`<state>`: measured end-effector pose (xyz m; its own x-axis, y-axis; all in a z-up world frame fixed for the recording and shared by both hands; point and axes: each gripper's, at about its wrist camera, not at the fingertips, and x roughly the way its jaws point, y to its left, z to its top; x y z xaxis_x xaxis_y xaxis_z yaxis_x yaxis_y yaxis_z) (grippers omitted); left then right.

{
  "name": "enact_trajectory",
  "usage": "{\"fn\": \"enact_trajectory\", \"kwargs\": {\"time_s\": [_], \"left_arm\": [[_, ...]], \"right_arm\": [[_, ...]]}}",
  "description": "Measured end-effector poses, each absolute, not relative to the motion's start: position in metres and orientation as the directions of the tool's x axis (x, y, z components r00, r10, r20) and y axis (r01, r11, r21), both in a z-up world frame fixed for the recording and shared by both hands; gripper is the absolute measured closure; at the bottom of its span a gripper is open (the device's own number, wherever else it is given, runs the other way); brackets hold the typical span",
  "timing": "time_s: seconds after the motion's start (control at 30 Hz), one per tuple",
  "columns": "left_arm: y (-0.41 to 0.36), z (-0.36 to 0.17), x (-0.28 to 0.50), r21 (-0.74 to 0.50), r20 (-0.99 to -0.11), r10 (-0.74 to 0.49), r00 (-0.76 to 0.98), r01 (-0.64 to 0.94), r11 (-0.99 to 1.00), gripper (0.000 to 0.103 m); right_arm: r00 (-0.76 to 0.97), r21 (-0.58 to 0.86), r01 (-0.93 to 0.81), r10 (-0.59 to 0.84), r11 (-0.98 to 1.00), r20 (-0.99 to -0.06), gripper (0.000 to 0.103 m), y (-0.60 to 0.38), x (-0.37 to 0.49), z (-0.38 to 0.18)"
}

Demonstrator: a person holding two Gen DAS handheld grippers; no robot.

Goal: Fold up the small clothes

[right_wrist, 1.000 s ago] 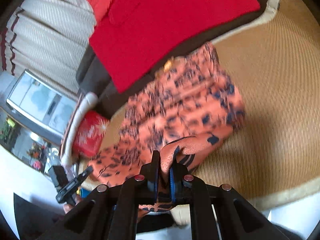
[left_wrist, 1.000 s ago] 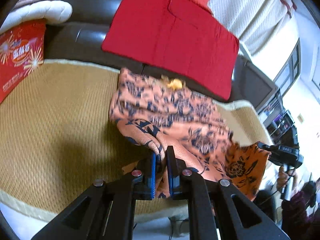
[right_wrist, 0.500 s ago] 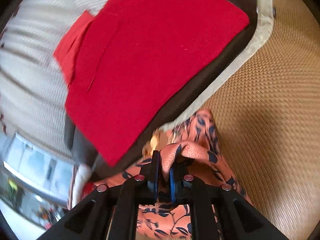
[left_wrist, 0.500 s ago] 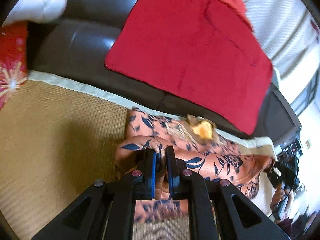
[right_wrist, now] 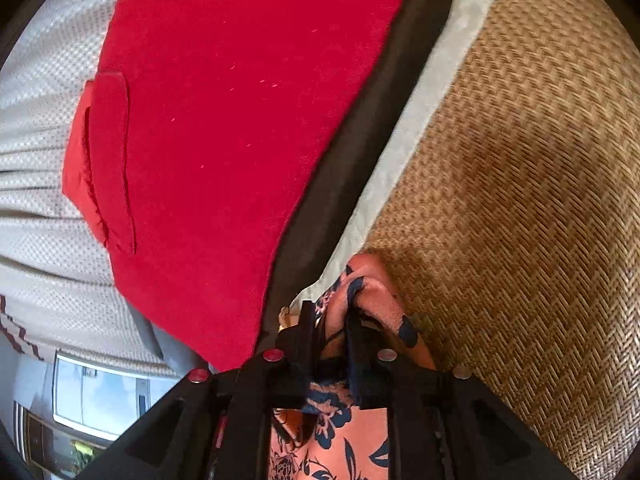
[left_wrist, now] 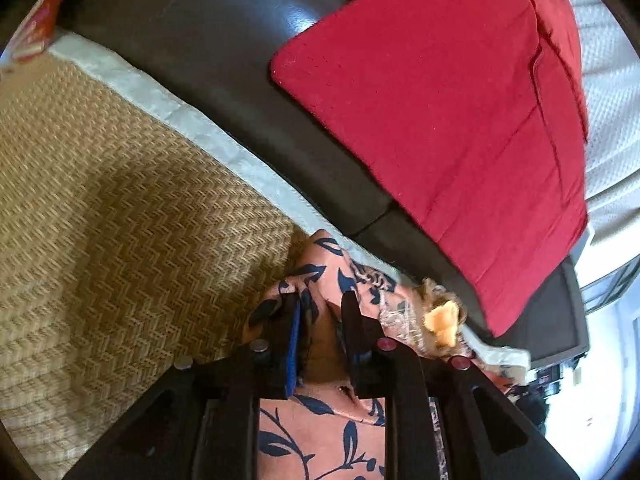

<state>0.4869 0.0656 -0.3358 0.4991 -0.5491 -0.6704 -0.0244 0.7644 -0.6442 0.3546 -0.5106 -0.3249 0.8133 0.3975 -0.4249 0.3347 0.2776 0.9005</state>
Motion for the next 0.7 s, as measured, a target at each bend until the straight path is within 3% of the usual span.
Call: {"fn": "enact_trajectory", "kwargs": {"time_s": [0.07, 0.1, 0.17, 0.2, 0.33, 0.43, 0.47, 0.53, 0.57, 0.63, 0.7], "left_arm": [[0.064, -0.318, 0.479, -0.589, -0.676, -0.493, 0.548, 0.0, 0.808, 0.077], [0.064, -0.309, 0.473, -0.558, -0.673, -0.457, 0.581, 0.007, 0.83, 0.063], [0.067, -0.294, 0.459, -0.518, -0.649, -0.396, 0.649, 0.004, 0.855, 0.04], [0.07, -0.289, 0.451, -0.511, -0.636, -0.37, 0.677, -0.01, 0.859, 0.039], [0.063, -0.273, 0.426, -0.457, -0.636, -0.351, 0.687, 0.032, 0.889, 0.039], [0.036, -0.27, 0.403, -0.371, -0.669, -0.353, 0.654, 0.118, 0.921, 0.039], [0.022, -0.272, 0.394, -0.345, -0.685, -0.369, 0.629, 0.166, 0.924, 0.039], [-0.004, -0.275, 0.382, -0.29, -0.715, -0.39, 0.58, 0.261, 0.921, 0.049], [-0.015, -0.277, 0.379, -0.257, -0.727, -0.388, 0.566, 0.3, 0.919, 0.062], [-0.037, -0.281, 0.373, -0.191, -0.754, -0.373, 0.542, 0.362, 0.913, 0.073], [-0.051, -0.292, 0.379, -0.182, -0.786, -0.374, 0.492, 0.394, 0.901, 0.093]], "right_arm": [[0.807, 0.889, 0.323, 0.396, 0.324, -0.438, 0.072, -0.509, 0.357, -0.315], [0.806, 0.882, 0.309, 0.393, 0.357, -0.442, 0.068, -0.506, 0.356, -0.308], [0.825, 0.87, 0.275, 0.364, 0.41, -0.432, 0.017, -0.503, 0.35, -0.293], [0.844, 0.867, 0.267, 0.333, 0.421, -0.422, 0.015, -0.502, 0.345, -0.288], [0.856, 0.876, 0.213, 0.351, 0.433, -0.381, 0.016, -0.495, 0.336, -0.278], [0.838, 0.846, 0.197, 0.362, 0.496, -0.408, 0.018, -0.48, 0.324, -0.268], [0.831, 0.827, 0.192, 0.361, 0.529, -0.424, 0.024, -0.474, 0.321, -0.263], [0.8, 0.775, 0.172, 0.373, 0.608, -0.47, 0.035, -0.46, 0.314, -0.252], [0.784, 0.755, 0.15, 0.388, 0.638, -0.484, 0.05, -0.453, 0.313, -0.248], [0.726, 0.689, 0.12, 0.41, 0.715, -0.552, 0.065, -0.431, 0.312, -0.245], [0.677, 0.634, 0.112, 0.409, 0.765, -0.613, 0.065, -0.41, 0.315, -0.252]]}}
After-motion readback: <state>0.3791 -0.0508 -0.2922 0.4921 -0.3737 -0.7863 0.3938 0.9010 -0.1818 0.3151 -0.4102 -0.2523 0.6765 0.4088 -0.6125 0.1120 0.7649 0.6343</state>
